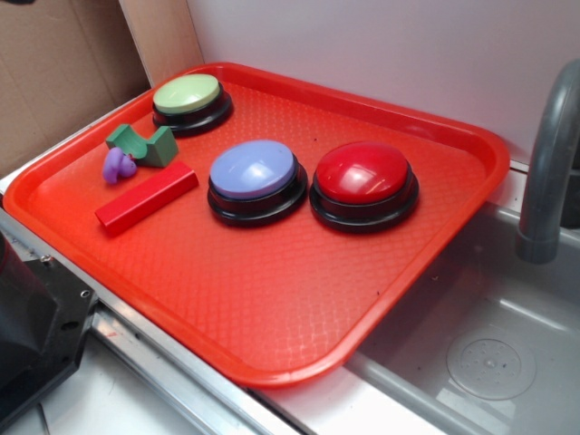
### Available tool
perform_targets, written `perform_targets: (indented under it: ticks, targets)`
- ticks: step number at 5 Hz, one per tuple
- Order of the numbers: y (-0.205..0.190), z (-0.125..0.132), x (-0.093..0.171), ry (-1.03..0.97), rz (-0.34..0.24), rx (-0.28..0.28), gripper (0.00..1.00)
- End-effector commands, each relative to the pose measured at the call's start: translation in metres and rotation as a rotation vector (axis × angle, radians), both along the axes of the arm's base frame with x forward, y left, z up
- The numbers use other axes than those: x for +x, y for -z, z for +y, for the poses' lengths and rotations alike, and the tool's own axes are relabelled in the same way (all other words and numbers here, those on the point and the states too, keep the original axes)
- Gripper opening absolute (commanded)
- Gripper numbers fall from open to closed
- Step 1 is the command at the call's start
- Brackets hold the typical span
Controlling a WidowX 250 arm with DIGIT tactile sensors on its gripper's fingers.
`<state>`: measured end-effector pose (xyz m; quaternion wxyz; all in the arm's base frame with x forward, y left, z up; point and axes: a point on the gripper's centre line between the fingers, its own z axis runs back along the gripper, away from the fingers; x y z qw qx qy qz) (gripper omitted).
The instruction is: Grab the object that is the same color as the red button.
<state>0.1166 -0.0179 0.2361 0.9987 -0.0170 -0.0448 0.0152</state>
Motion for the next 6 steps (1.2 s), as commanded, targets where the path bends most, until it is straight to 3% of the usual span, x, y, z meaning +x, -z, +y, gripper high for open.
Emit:
perform_targets:
  ticks: [1,3,4,5,6]
  targets:
    - [0.000,0.000,0.000,0.000,0.000,0.000,1.00]
    - [0.038,0.038,0.021,0.094,-0.015,-0.018,1.00]
    - [0.064,0.044,0.029,0.043,-0.080,0.018,1.00]
    - [0.095,0.052,0.038,-0.005,-0.115,-0.005,1.00]
    - [0.120,0.055,0.046,-0.026,-0.153,0.007,1.00]
